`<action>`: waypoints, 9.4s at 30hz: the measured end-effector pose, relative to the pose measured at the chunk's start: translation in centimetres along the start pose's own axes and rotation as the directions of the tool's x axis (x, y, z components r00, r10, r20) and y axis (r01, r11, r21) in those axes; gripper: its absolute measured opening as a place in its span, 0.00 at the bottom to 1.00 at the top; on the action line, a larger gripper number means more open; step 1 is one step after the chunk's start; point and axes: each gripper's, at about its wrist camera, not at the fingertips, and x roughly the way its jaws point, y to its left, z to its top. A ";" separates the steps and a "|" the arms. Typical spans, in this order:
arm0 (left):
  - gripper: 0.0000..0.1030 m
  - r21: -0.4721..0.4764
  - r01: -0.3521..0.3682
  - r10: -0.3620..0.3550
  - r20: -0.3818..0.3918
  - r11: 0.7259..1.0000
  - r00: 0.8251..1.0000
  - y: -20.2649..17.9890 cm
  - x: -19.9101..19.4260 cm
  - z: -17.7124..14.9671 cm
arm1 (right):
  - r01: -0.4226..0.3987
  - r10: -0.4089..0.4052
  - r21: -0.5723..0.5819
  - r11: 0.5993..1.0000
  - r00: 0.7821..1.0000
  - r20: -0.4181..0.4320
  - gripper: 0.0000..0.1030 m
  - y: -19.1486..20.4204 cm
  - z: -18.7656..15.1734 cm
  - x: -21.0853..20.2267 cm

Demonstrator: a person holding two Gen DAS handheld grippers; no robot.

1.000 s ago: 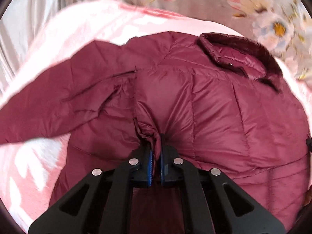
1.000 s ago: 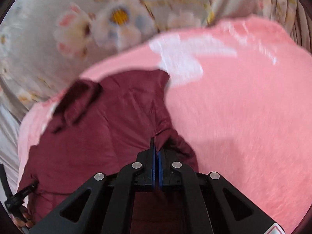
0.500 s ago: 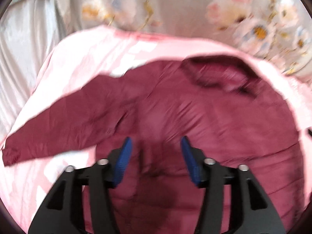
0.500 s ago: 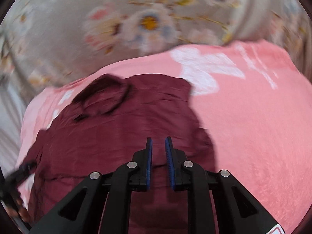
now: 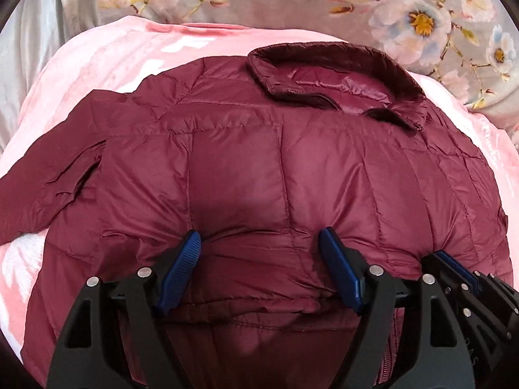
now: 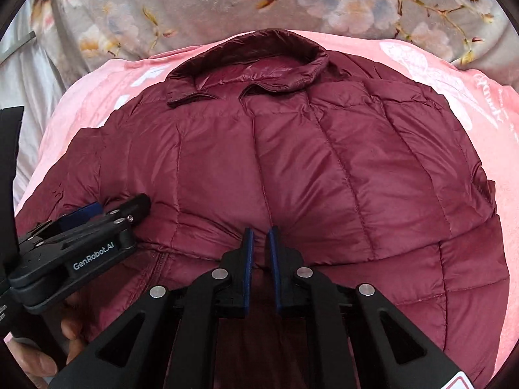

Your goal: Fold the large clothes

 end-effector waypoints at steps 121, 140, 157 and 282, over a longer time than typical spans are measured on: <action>0.12 -0.572 0.140 -0.187 -0.023 0.808 0.982 18.1 1.2 3.2 | 0.049 -0.059 0.066 0.997 0.986 0.157 0.02 -7.6 10.6 -9.9; 0.01 -0.671 0.197 -0.258 0.009 0.715 0.966 17.7 2.2 4.9 | -0.065 0.045 0.083 0.994 0.975 0.218 0.02 -7.1 12.6 -11.8; 0.49 -0.716 0.286 -0.364 0.048 0.637 0.930 17.6 1.4 1.6 | -0.066 0.045 0.082 0.994 0.970 0.238 0.02 -7.6 12.5 -12.5; 0.08 -0.256 0.426 -0.447 -0.026 0.868 0.894 4.8 7.7 10.8 | -0.177 0.177 0.164 0.970 0.984 0.013 0.07 -6.9 13.2 4.5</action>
